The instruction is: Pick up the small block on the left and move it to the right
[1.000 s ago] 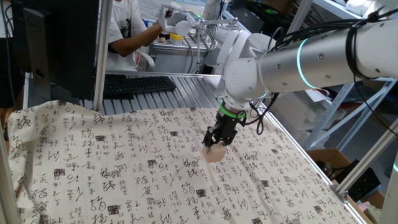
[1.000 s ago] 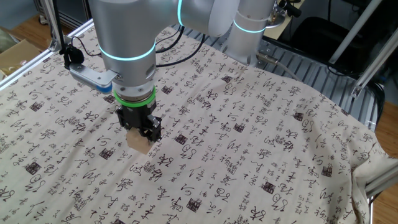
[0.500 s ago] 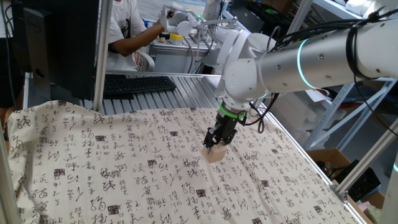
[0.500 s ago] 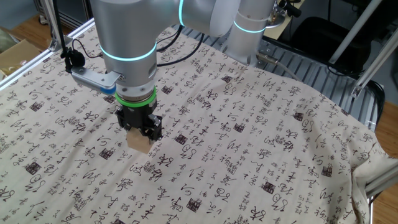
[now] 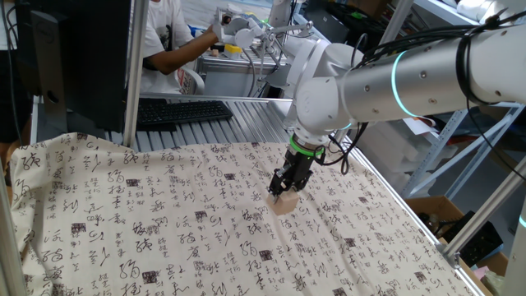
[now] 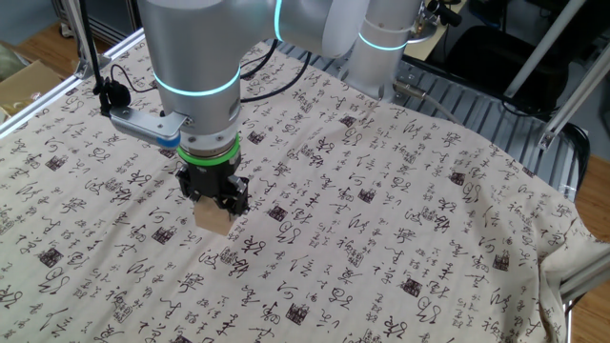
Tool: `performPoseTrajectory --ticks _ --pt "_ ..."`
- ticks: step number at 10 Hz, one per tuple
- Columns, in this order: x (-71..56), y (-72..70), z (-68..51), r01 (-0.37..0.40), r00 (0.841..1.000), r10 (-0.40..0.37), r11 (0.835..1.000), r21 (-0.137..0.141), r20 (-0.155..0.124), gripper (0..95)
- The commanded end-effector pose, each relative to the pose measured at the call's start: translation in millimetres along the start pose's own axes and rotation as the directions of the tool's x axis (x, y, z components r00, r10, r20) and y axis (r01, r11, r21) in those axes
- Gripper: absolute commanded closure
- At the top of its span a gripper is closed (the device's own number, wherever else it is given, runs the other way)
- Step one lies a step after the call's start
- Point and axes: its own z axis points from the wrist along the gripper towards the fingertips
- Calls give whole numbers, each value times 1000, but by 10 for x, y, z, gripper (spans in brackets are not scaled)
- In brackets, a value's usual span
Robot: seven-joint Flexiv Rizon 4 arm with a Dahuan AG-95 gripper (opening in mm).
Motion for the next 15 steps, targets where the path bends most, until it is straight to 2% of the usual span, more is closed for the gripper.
performPoseTrajectory --ticks 1,15 --pt "2 1 -2 -2 1000 2 1000 -1 -2 950" --pt "14 25 25 -23 1000 23 1000 -13 -10 950"
